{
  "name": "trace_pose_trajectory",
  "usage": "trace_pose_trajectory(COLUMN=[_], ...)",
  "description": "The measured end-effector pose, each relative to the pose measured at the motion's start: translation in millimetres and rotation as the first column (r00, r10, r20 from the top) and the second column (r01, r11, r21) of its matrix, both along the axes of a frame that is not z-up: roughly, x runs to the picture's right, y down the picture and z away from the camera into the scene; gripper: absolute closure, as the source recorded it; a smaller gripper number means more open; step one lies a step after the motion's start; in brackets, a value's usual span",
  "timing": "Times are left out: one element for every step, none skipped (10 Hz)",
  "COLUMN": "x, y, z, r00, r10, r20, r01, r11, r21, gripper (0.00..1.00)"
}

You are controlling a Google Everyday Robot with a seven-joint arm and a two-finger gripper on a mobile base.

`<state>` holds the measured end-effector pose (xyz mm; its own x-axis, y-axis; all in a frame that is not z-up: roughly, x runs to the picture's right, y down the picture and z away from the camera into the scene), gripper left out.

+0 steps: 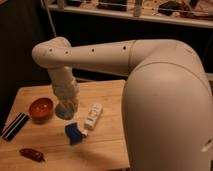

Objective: Pick up the ceramic cup

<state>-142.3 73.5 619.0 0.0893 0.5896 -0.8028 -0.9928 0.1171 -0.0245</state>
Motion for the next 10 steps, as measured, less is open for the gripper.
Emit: trace_pose_trajectory(x=[2,4,2,0,-5,-11,-13,-15,-15,-16], y=[-4,-7,-9,-10,-10,-9,-9,-9,-9,-9], z=[0.7,3.3,5.8,7.5,8.8,9.5,10.2,10.9,11.1,10.7], r00=[1.000,0.999,0.999,0.997,0.995,0.989,0.986,0.982,0.982,0.981], r10=[0.014,0.034,0.051,0.062,0.072,0.079,0.083,0.086,0.087,0.085], r20=[-0.006,-0.010,0.013,0.037,0.075,0.121,0.146,0.170,0.170,0.172], r01=[-0.014,-0.034,-0.051,-0.061,-0.070,-0.076,-0.080,-0.083,-0.084,-0.082], r11=[0.9999,0.9993,0.9984,0.9977,0.9971,0.9966,0.9964,0.9962,0.9962,0.9963], r21=[-0.007,-0.018,-0.027,-0.028,-0.029,-0.030,-0.028,-0.024,-0.024,-0.024], gripper=[1.00,1.00,1.00,1.00,1.00,1.00,1.00,1.00,1.00,1.00])
